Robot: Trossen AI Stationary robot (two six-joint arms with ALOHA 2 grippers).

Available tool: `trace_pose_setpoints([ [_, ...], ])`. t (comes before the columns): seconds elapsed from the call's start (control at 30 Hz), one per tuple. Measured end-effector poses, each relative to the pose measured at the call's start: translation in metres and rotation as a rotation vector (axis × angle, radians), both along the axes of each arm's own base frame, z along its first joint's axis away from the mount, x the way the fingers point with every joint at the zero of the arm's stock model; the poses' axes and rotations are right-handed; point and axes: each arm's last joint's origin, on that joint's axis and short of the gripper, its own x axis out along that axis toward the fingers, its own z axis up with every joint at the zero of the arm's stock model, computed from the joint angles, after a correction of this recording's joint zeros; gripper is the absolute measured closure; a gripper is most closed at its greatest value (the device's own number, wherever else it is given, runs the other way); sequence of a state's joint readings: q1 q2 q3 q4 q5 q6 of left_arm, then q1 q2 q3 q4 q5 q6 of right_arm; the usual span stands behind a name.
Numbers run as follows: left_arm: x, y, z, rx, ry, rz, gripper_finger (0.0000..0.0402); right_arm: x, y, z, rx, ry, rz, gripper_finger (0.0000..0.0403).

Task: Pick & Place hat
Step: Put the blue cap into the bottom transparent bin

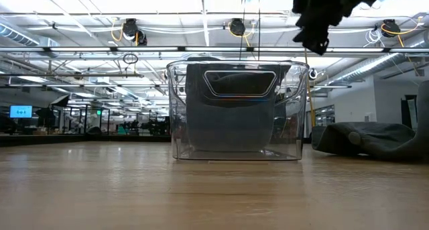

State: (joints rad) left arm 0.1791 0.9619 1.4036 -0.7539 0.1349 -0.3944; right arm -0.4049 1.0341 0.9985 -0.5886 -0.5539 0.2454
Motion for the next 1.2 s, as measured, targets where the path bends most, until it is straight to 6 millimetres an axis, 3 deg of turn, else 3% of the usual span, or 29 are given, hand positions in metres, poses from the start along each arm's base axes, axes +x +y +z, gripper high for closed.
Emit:
trace_pose_setpoints([
  [0.33,0.0,0.0,0.0,-0.029,0.004,0.009,0.0266,-0.03,-0.045,-0.01,0.021,0.029,-0.055,0.0253],
  [0.7,0.0,-0.002,0.0,-0.105,0.002,-0.042,0.0266,-0.056,-0.081,-0.04,0.085,0.183,-0.098,0.0267],
  [0.93,0.0,-0.002,0.0,-0.104,0.002,-0.046,0.0266,-0.063,-0.092,-0.048,-0.001,0.214,-0.07,0.0244],
  [1.2,0.0,-0.002,0.0,-0.103,0.002,-0.046,0.0266,-0.066,-0.091,-0.055,-0.218,0.401,0.041,0.0212],
])
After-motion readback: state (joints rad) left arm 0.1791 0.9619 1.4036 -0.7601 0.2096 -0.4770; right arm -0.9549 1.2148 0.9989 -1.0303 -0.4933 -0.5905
